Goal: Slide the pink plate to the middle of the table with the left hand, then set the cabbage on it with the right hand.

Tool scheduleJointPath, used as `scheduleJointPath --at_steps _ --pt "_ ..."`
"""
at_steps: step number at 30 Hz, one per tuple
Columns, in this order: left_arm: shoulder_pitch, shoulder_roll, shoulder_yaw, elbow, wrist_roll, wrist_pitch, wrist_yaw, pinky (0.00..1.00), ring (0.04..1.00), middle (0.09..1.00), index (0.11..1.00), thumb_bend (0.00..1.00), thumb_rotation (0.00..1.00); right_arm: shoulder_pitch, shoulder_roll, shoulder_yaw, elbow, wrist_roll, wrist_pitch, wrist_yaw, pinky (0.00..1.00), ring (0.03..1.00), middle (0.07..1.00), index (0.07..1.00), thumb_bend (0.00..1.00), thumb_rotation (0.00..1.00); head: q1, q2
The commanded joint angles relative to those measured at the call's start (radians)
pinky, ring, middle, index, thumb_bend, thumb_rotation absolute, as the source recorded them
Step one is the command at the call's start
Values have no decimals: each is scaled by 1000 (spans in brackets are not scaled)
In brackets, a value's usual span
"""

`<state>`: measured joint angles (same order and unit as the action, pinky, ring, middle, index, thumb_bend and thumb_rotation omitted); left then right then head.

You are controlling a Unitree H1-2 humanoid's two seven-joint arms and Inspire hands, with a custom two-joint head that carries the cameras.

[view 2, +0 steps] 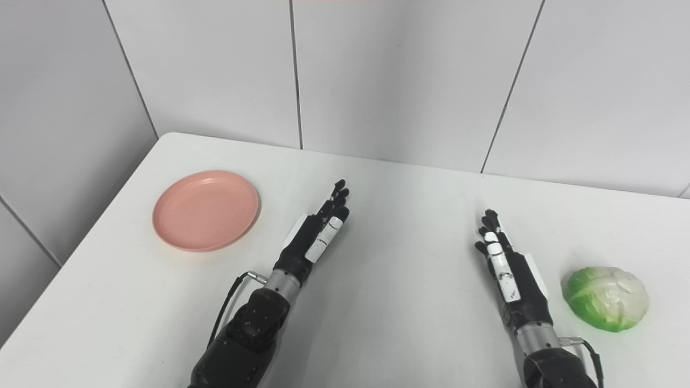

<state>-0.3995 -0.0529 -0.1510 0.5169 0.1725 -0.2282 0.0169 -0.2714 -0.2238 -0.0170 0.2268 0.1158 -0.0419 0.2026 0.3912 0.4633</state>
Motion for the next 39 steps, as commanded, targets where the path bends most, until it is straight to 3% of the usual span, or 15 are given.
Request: scheduleJointPath --at_steps 1,10,15,20,29,35,39 --pt "35 -12 -8 45 -6 -6 -6 977 990 996 992 735 1000 -13 -4 2 -14 -5 36 1 1000 1000 1000 1000 268 1000 -2 1" --pt "43 -11 3 -41 -62 72 -69 998 1000 1000 1000 753 1000 -22 -3 5 10 -28 18 -4 1000 998 1000 1000 254 1000 -5 -1" --pt "60 -11 -3 -164 -104 135 -105 996 1000 999 998 803 1000 -27 -3 11 10 -43 20 -6 1000 993 1000 1000 252 1000 -6 -8" --pt "75 -9 -5 -320 -112 204 -110 930 965 972 970 790 1000 -31 -1 11 18 -46 10 -6 1000 995 1000 1000 237 1000 -8 -15" --pt "88 5 15 -550 -150 318 -138 956 972 984 996 823 1000 -35 1 8 29 -41 7 -5 1000 997 1000 1000 247 1000 -6 -18" --pt "74 26 48 -676 -192 383 -154 943 959 979 980 807 1000 -33 0 6 24 -44 14 -9 1000 995 1000 1000 254 1000 -2 -19" --pt "61 40 82 -732 -229 392 -157 934 946 969 965 797 1000 -36 -8 10 32 -52 11 -6 1000 996 1000 1000 251 1000 3 -19"
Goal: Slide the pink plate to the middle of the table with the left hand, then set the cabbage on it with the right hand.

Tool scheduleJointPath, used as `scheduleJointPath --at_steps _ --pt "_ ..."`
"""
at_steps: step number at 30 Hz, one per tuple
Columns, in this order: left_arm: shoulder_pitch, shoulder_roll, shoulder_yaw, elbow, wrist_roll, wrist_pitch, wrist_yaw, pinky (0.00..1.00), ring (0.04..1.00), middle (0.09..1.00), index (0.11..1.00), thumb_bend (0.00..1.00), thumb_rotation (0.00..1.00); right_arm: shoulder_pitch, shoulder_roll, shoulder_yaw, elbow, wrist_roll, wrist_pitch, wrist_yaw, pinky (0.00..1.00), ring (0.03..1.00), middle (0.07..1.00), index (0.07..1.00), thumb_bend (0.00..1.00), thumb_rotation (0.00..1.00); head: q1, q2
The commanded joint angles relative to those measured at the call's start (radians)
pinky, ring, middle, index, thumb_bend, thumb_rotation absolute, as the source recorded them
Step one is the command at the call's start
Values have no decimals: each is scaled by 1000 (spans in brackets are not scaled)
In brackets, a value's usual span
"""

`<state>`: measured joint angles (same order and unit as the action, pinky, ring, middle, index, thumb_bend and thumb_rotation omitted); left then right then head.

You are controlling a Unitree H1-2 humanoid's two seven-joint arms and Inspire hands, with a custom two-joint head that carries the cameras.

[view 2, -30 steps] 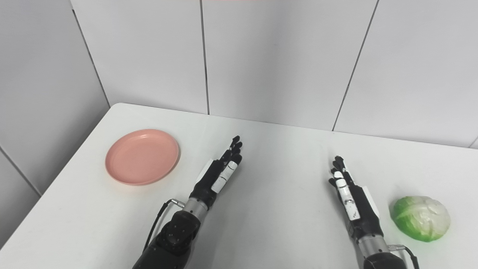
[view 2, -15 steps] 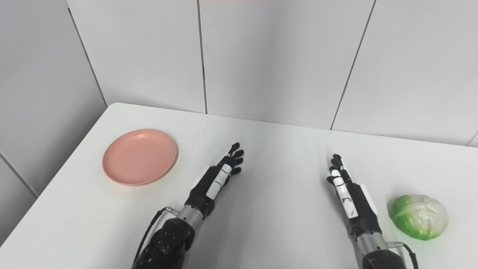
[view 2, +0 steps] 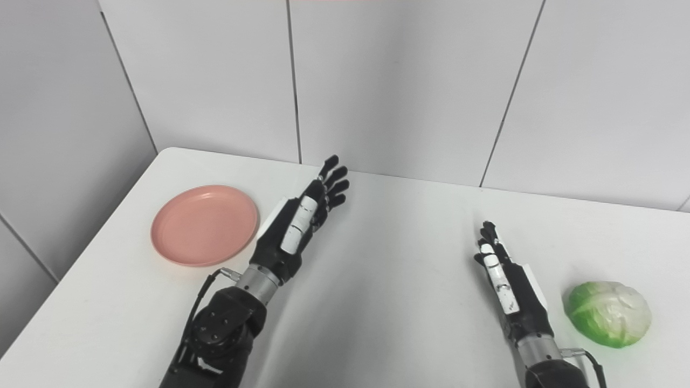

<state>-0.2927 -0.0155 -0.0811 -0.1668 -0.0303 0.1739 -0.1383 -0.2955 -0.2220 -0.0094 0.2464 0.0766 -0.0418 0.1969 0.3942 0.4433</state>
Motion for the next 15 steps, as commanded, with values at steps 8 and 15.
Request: scheduleJointPath --at_steps 8,15 --pt "-68 42 90 -132 -52 19 23 949 951 970 972 815 1000 -15 -18 4 9 -23 28 0 1000 990 1000 1000 252 1000 7 0" --pt "-79 83 192 -87 -76 -58 58 933 931 953 962 798 1000 -15 -15 -2 17 -5 27 3 1000 994 1000 1000 251 1000 10 2"
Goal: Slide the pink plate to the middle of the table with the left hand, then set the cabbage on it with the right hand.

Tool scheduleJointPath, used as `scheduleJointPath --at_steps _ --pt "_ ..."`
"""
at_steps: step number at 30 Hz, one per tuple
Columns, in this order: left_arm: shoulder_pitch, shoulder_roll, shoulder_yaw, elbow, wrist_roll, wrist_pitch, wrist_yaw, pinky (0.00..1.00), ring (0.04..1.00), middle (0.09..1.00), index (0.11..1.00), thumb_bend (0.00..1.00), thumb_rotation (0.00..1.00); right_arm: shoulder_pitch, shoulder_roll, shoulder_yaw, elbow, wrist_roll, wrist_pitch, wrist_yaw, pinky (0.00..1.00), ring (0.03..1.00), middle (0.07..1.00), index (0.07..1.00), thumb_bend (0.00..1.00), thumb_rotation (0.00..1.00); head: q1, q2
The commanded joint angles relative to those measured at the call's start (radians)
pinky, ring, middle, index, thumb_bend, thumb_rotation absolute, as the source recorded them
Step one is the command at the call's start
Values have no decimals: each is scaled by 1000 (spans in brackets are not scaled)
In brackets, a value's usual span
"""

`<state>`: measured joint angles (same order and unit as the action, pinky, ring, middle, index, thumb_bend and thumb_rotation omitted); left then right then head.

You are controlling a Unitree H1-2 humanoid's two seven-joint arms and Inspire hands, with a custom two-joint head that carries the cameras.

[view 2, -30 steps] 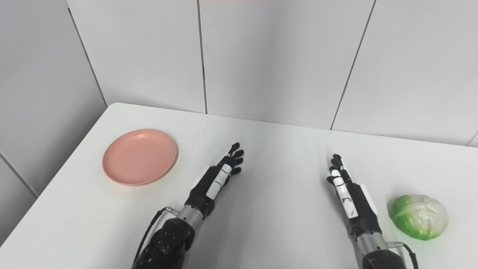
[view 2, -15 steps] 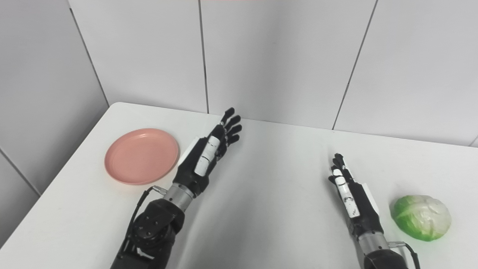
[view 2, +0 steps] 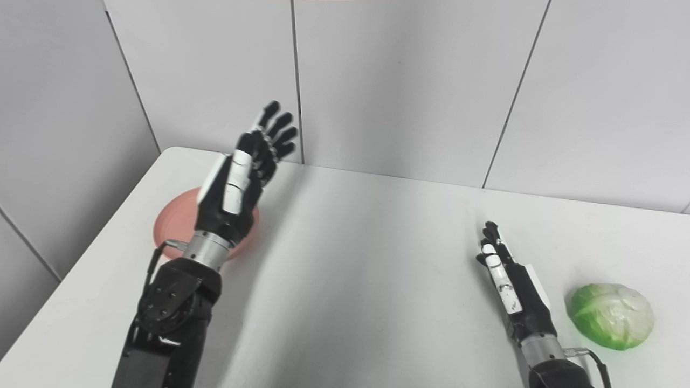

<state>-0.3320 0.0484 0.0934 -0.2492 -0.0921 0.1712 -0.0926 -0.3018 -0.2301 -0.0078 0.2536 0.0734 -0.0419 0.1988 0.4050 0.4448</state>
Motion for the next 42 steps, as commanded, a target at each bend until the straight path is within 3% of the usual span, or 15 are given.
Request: scheduleJointPath --at_steps 1,5,9,21,28,42 --pt "-42 29 33 6 -25 -66 13 936 937 956 968 800 1000 -8 -8 -2 8 -4 27 0 1000 993 1000 1000 250 1000 -1 0" --pt "-51 69 68 35 -37 -98 16 970 965 976 986 783 1000 -8 -4 -7 10 5 20 0 1000 994 1000 1000 258 1000 -1 0" --pt "-63 79 113 42 -50 -88 59 973 973 982 989 778 1000 -7 -8 -2 14 -4 14 1 1000 995 1000 1000 256 1000 -1 0" --pt "-79 130 237 99 -99 -147 128 951 958 968 965 759 1000 -7 -10 -6 14 1 19 1 1000 997 1000 1000 273 1000 4 3" --pt "-86 177 309 193 -132 -184 151 961 974 973 970 785 1000 -9 -15 -3 11 6 24 10 1000 1000 1000 1000 264 1000 7 3" --pt "-90 242 367 330 -217 -205 149 979 973 974 974 809 1000 -6 -13 -2 -6 0 36 7 1000 1000 1000 1000 248 1000 5 8"
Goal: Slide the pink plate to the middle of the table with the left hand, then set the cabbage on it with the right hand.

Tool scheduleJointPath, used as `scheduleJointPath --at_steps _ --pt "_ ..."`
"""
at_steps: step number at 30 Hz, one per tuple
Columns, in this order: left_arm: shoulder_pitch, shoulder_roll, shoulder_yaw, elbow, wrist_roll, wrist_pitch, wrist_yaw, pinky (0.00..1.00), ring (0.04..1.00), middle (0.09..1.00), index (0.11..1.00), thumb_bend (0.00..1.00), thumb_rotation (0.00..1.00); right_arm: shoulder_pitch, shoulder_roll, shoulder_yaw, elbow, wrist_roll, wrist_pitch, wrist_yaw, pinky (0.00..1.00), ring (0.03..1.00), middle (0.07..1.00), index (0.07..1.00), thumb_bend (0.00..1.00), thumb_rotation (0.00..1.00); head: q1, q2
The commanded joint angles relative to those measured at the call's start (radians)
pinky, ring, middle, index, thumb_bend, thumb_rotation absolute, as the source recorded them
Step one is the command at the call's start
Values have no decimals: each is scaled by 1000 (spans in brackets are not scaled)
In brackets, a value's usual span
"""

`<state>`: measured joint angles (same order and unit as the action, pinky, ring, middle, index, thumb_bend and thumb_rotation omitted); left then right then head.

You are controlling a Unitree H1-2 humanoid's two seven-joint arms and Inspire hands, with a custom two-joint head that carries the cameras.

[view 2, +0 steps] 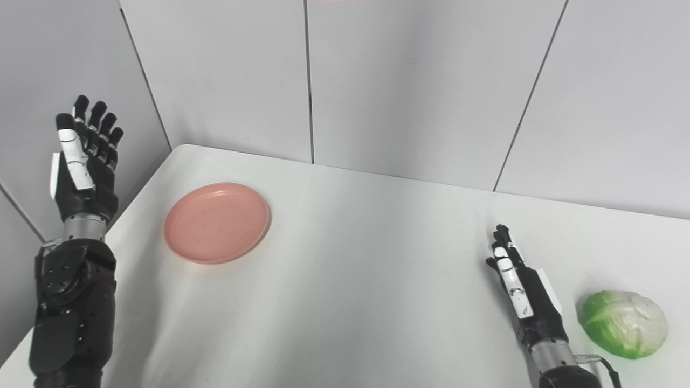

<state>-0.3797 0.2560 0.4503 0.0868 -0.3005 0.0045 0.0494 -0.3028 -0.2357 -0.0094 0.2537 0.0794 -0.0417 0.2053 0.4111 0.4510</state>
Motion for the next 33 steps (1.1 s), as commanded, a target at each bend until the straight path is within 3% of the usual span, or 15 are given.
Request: scheduleJointPath --at_steps 1,27,33 --pt "-43 38 12 5 -12 -41 6 978 973 974 974 809 1000 -5 -7 -1 -7 -3 37 1 1000 1000 1000 1000 248 1000 0 2" --pt "-69 38 -1 221 -27 -28 44 973 964 963 956 783 1000 -7 -7 -3 9 -7 11 0 1000 1000 1000 1000 244 1000 8 3" --pt "-88 30 -4 303 -23 -52 52 972 960 958 958 764 1000 -6 -8 2 1 -17 16 -5 1000 1000 1000 1000 245 1000 7 3"
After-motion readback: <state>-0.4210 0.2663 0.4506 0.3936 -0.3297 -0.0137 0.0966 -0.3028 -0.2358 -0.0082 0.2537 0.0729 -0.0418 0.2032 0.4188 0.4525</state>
